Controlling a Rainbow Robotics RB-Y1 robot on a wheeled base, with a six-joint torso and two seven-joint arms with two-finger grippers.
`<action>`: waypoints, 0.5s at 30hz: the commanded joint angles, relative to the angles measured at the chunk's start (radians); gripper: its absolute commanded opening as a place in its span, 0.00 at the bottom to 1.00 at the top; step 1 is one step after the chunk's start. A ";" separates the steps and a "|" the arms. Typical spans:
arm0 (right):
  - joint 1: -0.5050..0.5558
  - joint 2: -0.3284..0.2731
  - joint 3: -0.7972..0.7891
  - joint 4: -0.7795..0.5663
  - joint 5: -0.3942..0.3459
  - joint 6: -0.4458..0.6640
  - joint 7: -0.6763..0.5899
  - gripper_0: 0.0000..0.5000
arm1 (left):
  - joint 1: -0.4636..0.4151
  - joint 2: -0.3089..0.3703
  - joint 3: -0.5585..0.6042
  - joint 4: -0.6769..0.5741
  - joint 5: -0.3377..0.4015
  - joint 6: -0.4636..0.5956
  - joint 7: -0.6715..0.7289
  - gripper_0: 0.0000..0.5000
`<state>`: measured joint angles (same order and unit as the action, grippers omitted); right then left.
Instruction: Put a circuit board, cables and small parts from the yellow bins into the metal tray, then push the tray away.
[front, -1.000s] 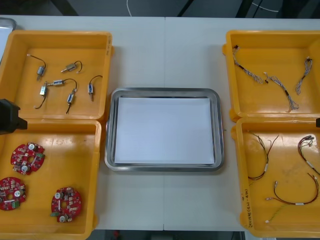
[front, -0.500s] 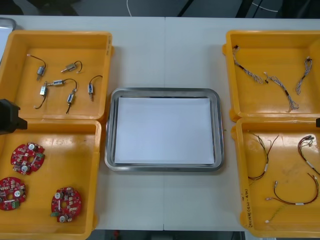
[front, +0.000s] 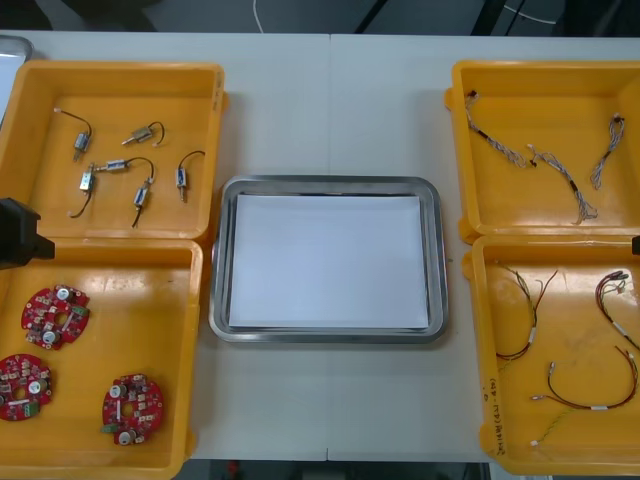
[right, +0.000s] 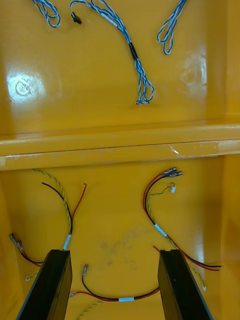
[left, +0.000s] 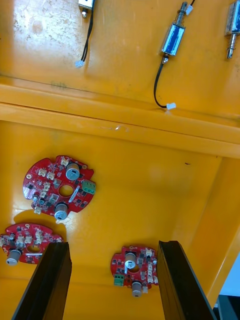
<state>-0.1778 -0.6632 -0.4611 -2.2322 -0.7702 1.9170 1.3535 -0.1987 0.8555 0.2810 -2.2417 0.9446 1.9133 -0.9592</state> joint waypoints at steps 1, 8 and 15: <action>0.014 -0.042 -0.018 -0.029 -0.001 0.003 -0.019 1.00 | 0.016 0.043 0.029 -0.027 0.006 0.007 -0.076 1.00; 0.014 -0.042 -0.018 -0.029 -0.001 0.003 -0.019 1.00 | 0.016 0.043 0.029 -0.027 0.006 0.007 -0.076 1.00; 0.014 -0.042 -0.018 -0.029 -0.001 0.003 -0.019 1.00 | 0.016 0.043 0.029 -0.027 0.006 0.007 -0.076 1.00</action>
<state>-0.1778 -0.6632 -0.4611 -2.2322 -0.7702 1.9170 1.3535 -0.1987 0.8555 0.2810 -2.2417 0.9446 1.9133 -0.9592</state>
